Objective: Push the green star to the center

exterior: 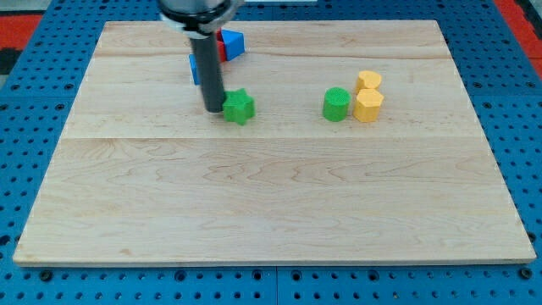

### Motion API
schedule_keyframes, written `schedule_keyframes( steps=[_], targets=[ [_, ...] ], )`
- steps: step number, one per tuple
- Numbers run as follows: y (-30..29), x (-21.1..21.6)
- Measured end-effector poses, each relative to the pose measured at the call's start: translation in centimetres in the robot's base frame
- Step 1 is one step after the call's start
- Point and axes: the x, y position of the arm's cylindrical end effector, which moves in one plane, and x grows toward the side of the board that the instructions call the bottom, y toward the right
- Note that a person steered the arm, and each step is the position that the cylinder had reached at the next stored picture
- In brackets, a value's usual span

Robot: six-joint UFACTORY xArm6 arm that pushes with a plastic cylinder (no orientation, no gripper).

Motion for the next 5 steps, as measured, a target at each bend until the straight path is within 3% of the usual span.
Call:
schedule_keyframes(
  steps=[4,5],
  targets=[
    [5.1,1.3],
    [5.1,3.3]
  ],
)
